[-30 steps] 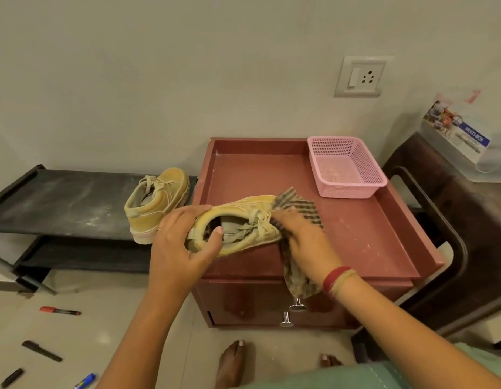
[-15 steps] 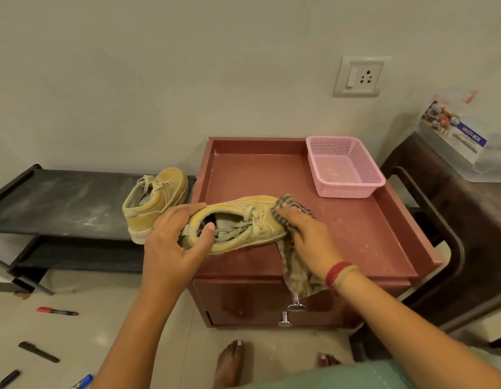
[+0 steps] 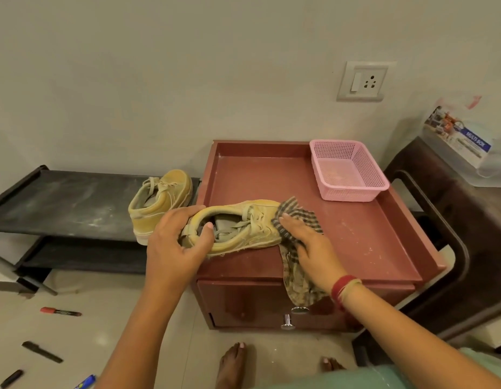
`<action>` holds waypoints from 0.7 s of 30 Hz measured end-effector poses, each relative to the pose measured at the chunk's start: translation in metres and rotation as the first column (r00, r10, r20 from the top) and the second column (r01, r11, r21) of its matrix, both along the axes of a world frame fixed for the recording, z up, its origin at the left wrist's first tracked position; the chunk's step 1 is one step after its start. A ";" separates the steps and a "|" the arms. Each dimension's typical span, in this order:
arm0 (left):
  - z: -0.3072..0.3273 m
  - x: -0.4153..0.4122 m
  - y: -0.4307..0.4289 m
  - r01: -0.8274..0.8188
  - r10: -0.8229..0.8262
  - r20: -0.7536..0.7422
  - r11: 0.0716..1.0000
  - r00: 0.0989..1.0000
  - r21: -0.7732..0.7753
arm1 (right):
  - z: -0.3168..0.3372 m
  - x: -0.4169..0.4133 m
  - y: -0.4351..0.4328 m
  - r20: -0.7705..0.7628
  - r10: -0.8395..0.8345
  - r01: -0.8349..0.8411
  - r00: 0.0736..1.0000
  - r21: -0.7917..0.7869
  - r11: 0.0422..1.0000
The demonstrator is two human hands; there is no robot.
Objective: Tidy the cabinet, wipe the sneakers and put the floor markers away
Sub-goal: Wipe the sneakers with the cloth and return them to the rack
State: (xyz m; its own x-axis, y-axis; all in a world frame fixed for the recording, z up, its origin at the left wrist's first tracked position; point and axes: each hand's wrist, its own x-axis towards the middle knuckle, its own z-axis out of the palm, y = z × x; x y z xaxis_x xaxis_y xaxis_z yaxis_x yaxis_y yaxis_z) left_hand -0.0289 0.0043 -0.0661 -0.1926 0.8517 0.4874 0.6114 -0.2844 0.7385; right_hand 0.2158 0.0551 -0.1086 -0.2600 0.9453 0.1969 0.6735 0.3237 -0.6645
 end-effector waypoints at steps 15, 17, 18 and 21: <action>-0.004 0.001 0.001 -0.016 0.016 -0.041 1.000 0.999 0.001 | 0.006 -0.013 0.012 0.064 -0.007 0.005 0.998 0.034 0.999; -0.003 0.000 0.001 -0.004 0.004 -0.060 1.000 0.998 0.002 | 0.008 -0.014 0.012 0.073 0.037 -0.039 0.997 0.031 0.999; -0.003 -0.001 0.001 0.005 -0.004 -0.081 1.000 0.997 0.003 | 0.008 -0.014 0.011 0.073 0.073 -0.075 0.995 0.016 0.997; -0.001 -0.002 -0.001 0.042 -0.044 -0.072 0.999 0.996 -0.029 | 0.008 -0.008 0.017 0.014 0.006 -0.005 1.000 -0.043 0.999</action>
